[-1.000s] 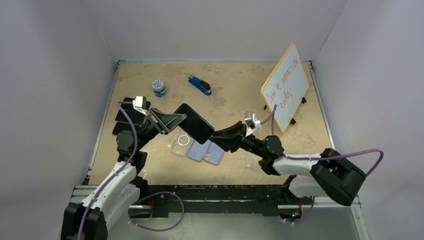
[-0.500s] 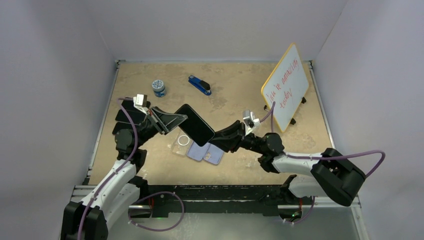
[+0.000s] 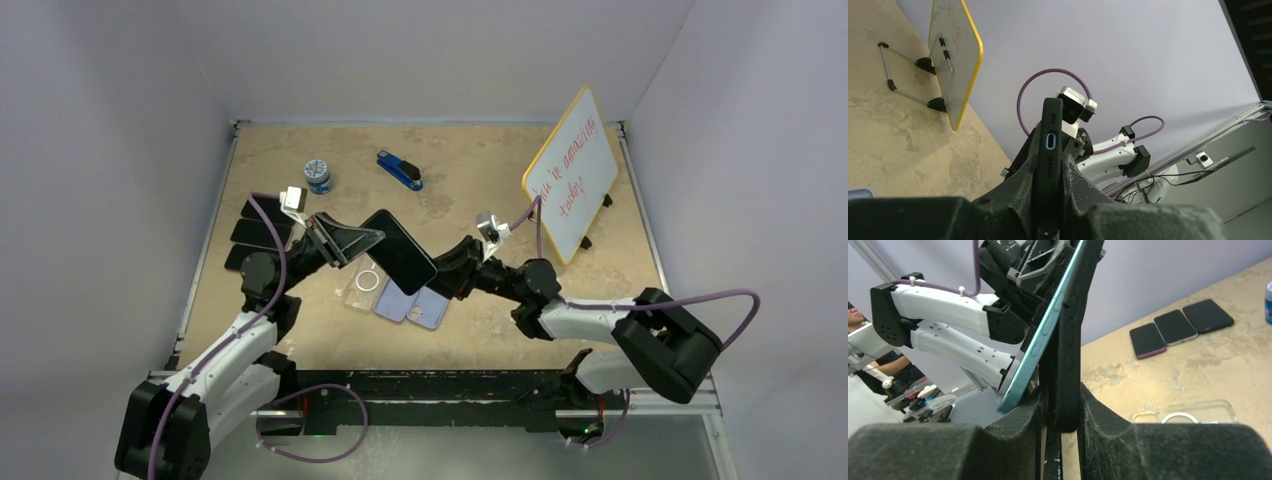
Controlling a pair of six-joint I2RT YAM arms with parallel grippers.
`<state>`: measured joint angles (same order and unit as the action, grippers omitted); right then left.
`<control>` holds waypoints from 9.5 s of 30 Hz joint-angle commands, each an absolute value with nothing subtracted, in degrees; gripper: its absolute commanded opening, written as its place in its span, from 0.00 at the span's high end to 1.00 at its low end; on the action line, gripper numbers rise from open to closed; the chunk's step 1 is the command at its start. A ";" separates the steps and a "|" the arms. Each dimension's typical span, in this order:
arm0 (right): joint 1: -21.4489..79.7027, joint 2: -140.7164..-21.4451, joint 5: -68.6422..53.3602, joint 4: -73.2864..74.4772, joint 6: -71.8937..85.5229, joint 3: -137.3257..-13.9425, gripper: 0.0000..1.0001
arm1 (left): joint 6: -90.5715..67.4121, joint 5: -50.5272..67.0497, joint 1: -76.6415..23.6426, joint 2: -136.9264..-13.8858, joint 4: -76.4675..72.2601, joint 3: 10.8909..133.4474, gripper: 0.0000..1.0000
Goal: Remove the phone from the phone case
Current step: Remove the phone case from the phone, then place the phone at the center of the board, then place the phone case at the center of the board.
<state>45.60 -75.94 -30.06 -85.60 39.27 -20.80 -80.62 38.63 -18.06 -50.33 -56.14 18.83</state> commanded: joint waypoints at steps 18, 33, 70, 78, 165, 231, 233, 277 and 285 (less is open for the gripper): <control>45.52 -87.63 -18.30 -107.93 55.94 -23.64 1.00 | -66.84 35.38 -22.54 -63.64 -35.59 23.59 0.85; 45.46 -91.92 -8.01 -109.33 59.97 -20.94 1.00 | -62.45 22.67 -21.53 -57.15 -17.14 26.67 0.36; 45.96 -91.43 -4.49 -109.51 58.91 -21.50 1.00 | -79.65 21.29 -33.26 -61.83 -34.59 20.52 0.46; 46.47 -91.70 -4.22 -109.51 57.99 -20.80 1.00 | -83.72 16.64 -33.87 -59.90 -39.98 17.61 0.54; 44.74 -66.11 8.74 -86.89 34.54 -6.15 1.00 | -67.20 3.06 9.33 -41.56 -1.90 14.28 1.00; 44.77 -49.43 7.00 -67.84 35.31 -7.86 1.00 | -55.23 -14.15 27.33 -43.62 29.09 24.71 0.25; 44.74 -46.70 8.05 -61.75 35.48 -9.45 1.00 | -52.23 -13.73 27.34 -41.89 30.96 26.62 0.24; 46.60 -51.18 9.26 8.12 65.20 -21.11 0.44 | -17.84 -24.73 -19.83 -19.39 29.96 43.51 0.15; 46.55 -56.07 8.88 16.51 57.62 -26.21 0.17 | -17.58 -25.70 -20.95 -18.89 29.89 43.33 0.15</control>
